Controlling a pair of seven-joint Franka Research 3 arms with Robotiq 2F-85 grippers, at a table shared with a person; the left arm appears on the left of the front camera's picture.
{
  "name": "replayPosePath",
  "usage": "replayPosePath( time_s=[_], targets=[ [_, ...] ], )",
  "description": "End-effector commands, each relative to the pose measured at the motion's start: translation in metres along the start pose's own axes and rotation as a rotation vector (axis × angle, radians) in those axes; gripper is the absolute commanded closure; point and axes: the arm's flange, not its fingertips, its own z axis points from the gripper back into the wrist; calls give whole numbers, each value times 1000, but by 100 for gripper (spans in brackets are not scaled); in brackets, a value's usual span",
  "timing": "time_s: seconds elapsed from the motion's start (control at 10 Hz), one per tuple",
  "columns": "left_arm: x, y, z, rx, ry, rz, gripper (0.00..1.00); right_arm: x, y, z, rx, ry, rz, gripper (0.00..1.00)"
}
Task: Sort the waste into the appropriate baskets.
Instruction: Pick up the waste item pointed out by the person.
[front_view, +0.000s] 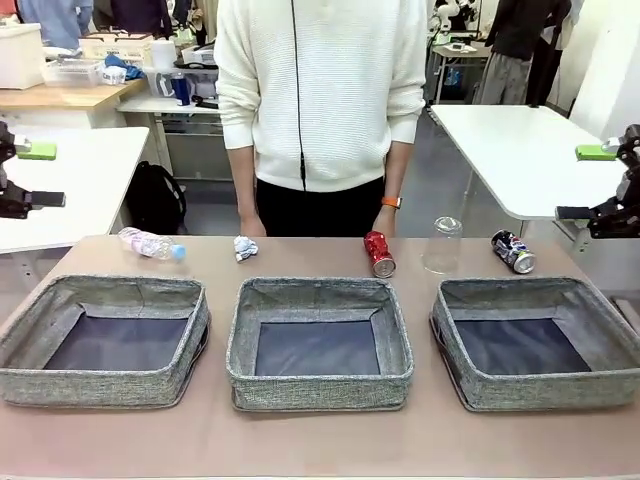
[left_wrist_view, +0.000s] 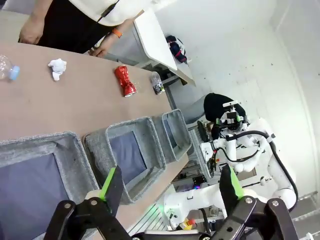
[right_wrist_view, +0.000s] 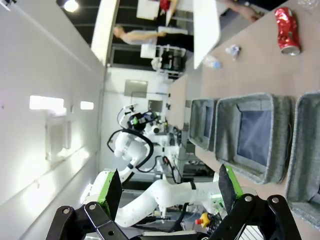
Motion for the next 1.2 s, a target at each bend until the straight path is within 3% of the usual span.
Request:
replayPosePath(
  time_s=[0.0, 1.1],
  targets=[
    [2, 3, 4, -44, -19, 3, 0, 1, 4, -12, 19, 17, 10, 0],
    [2, 3, 4, -44, -19, 3, 0, 1, 4, -12, 19, 17, 10, 0]
  ],
)
